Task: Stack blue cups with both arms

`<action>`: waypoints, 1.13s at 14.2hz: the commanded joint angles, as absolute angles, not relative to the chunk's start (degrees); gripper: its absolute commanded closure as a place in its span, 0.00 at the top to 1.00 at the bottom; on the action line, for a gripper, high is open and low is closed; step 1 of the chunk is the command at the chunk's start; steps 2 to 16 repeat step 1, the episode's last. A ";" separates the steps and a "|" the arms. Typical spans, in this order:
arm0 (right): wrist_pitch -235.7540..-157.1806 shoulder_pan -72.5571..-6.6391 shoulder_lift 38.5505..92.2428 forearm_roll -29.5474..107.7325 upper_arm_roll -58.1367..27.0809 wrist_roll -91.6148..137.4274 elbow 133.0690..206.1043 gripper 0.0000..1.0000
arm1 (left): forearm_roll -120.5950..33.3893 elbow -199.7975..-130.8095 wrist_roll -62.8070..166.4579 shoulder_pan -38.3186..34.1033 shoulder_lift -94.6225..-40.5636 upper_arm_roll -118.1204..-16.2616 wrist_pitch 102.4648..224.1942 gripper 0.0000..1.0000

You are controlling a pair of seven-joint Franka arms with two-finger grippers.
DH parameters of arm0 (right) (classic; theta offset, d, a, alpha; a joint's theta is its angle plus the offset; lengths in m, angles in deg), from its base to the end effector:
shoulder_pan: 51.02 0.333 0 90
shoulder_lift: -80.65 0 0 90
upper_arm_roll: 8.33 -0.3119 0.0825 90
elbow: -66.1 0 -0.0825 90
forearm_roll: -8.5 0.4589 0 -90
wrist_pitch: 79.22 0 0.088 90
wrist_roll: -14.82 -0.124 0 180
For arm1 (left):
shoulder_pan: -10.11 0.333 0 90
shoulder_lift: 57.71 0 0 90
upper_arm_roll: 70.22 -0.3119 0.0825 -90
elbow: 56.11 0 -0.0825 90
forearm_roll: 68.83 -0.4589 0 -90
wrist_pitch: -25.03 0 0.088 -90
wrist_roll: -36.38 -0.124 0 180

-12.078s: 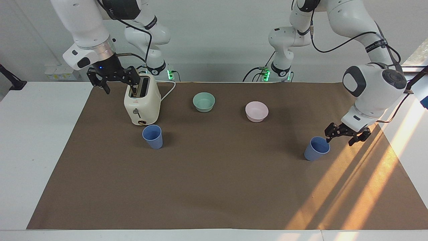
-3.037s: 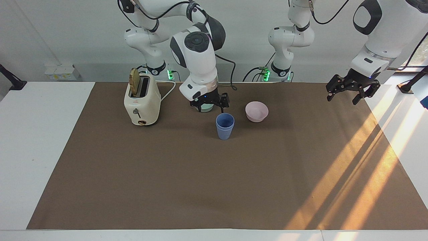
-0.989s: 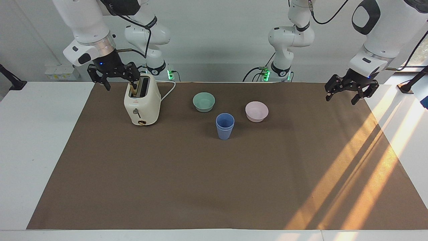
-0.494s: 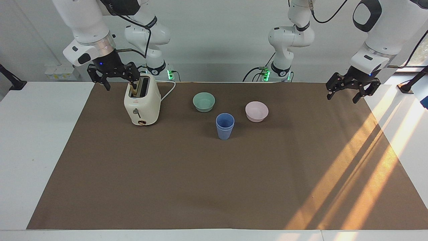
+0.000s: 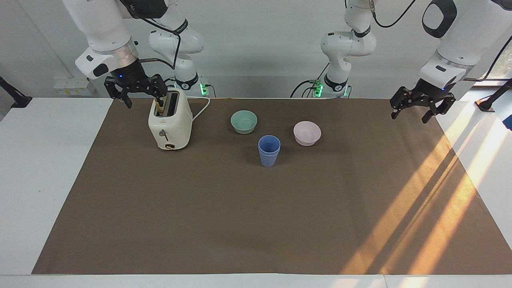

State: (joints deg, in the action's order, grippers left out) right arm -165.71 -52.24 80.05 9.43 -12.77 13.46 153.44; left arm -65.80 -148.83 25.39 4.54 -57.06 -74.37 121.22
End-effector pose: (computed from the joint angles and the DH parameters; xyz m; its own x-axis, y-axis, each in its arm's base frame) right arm 0.6251 0.0370 0.6168 0.9991 0.0335 -0.0257 0.0330 -0.9993 -0.0164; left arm 0.6369 -0.0216 0.5945 0.9746 -0.2089 0.0806 -0.2125 -0.9764 0.0390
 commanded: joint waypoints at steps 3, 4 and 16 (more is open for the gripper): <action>-166.67 -53.22 81.18 8.94 -13.25 14.29 154.78 1.00 | -65.84 -149.71 25.92 5.19 -55.95 -74.00 120.92 1.00; -166.67 -53.22 81.18 8.94 -13.25 14.29 154.78 1.00 | -65.84 -149.71 25.92 5.19 -55.95 -74.00 120.92 1.00; -166.67 -53.22 81.18 8.94 -13.25 14.29 154.78 1.00 | -65.84 -149.71 25.92 5.19 -55.95 -74.00 120.92 1.00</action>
